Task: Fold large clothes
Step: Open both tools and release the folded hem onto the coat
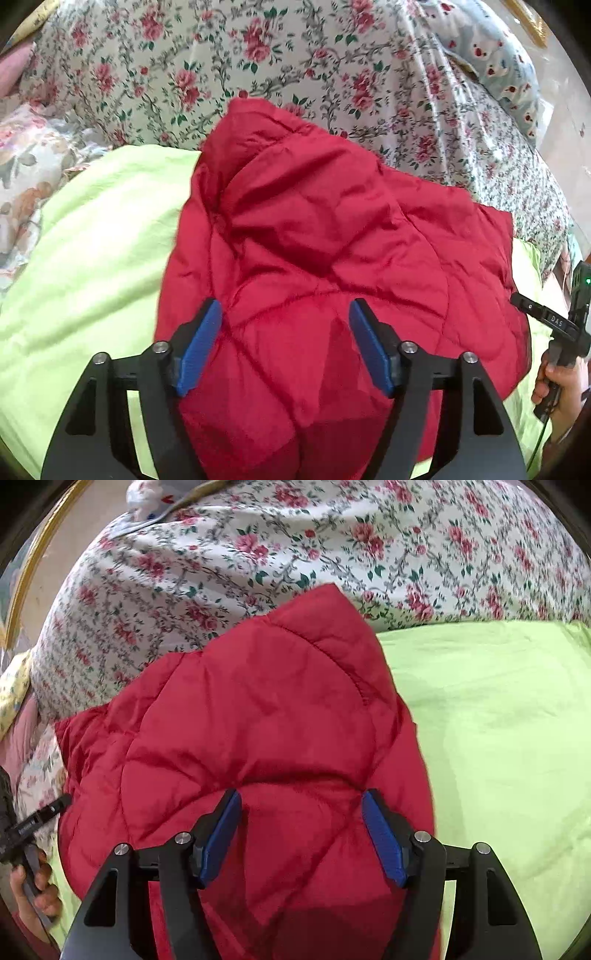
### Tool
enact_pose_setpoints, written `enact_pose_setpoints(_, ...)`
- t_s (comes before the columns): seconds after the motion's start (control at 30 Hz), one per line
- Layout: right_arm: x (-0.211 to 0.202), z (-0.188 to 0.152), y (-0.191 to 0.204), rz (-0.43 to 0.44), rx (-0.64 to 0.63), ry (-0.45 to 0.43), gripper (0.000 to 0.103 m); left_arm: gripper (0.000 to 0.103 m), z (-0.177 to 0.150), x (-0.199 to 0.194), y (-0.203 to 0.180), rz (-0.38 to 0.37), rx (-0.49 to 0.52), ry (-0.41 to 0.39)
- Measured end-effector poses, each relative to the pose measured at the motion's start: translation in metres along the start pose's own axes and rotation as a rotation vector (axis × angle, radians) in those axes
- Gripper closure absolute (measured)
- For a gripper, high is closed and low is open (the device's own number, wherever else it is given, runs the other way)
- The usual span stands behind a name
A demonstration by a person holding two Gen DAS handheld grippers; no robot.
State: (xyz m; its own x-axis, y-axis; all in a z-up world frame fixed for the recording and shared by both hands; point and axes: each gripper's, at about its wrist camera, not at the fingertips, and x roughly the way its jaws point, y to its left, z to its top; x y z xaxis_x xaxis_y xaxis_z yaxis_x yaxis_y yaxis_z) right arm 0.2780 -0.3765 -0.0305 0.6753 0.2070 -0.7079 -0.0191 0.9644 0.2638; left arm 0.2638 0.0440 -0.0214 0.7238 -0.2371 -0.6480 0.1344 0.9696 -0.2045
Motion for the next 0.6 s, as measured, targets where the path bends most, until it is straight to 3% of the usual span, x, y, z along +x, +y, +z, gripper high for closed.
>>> enact_pose_setpoints(0.17,-0.019,-0.013,-0.007,-0.013,-0.032,-0.003,0.033,0.025,-0.012,-0.02,0.015,0.028,-0.019,-0.03)
enact_pose_setpoints(0.43,-0.04,-0.024,-0.026,-0.041,-0.012,-0.012,0.029,0.025,-0.02,-0.018,0.04,0.018,-0.09,-0.006)
enact_pose_setpoints(0.6,-0.04,-0.028,-0.047,-0.008,0.062,0.006,0.023,0.025,-0.024,-0.012,0.058,-0.065,-0.181,0.022)
